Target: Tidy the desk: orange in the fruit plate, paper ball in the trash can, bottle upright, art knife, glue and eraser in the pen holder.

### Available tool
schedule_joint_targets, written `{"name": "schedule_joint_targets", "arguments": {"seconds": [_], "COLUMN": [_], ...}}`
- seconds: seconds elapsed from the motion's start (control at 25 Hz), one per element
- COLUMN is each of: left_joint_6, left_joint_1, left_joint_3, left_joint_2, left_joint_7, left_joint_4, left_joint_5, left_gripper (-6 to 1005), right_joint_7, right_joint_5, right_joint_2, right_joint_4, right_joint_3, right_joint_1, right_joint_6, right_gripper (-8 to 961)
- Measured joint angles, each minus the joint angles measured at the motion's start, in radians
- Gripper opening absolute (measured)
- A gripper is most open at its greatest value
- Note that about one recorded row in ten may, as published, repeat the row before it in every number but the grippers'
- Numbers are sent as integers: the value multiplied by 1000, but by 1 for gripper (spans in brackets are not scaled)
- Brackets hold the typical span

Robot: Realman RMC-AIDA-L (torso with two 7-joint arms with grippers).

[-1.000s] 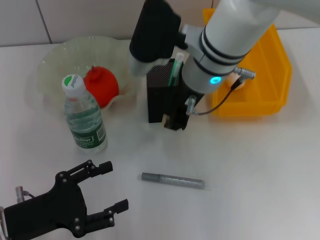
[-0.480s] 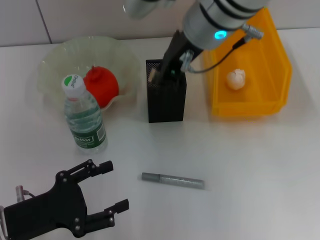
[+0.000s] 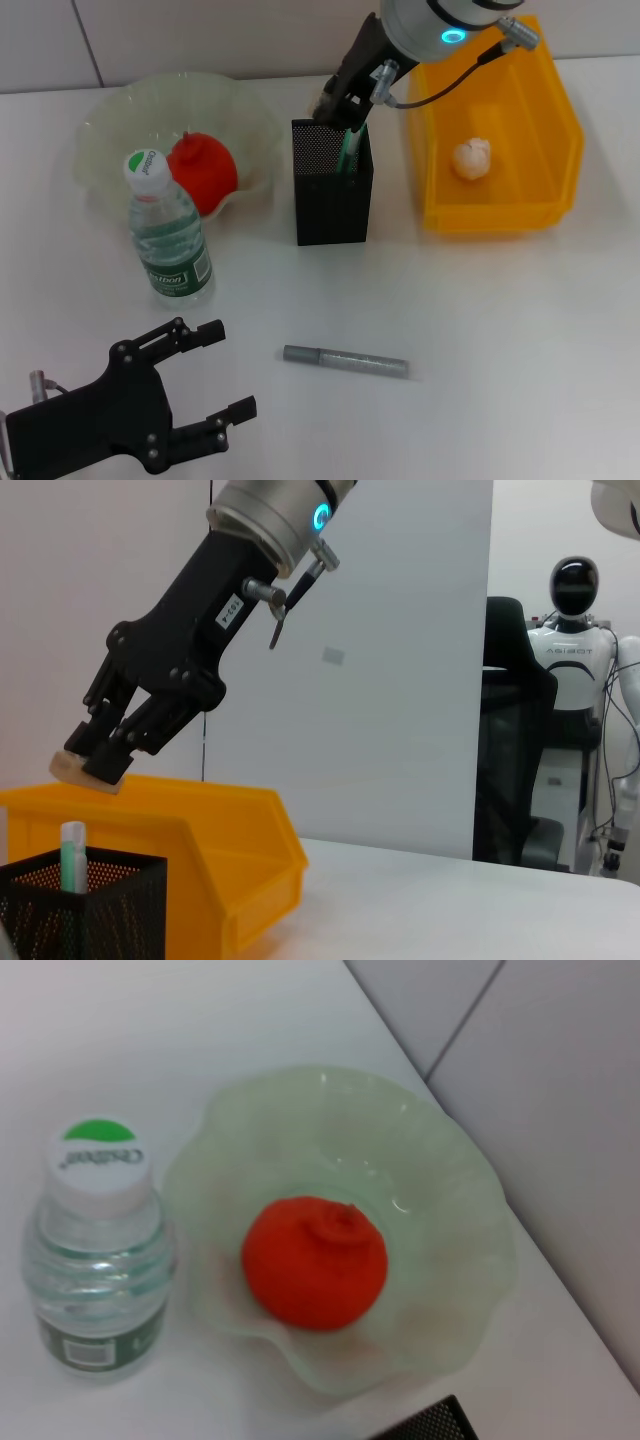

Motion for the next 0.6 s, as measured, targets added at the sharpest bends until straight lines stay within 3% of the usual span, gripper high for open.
{"name": "schedule_joint_targets", "arguments": {"seconds": [0.6], "left_joint_6": [7], "left_joint_1": [0], "left_joint_3": [-1], "left_joint_2": [3], "left_joint_7": [-17], "left_joint_4": [2], "left_joint_5": [-1], "left_gripper": [802], "right_joint_7": [0], "right_joint_5": [-4], "right_joint_2": [4], "right_joint_4": [132], "right_joint_3": [-39], "right_joint_1": [-4], "right_joint_6": [112], "right_gripper": [307]}}
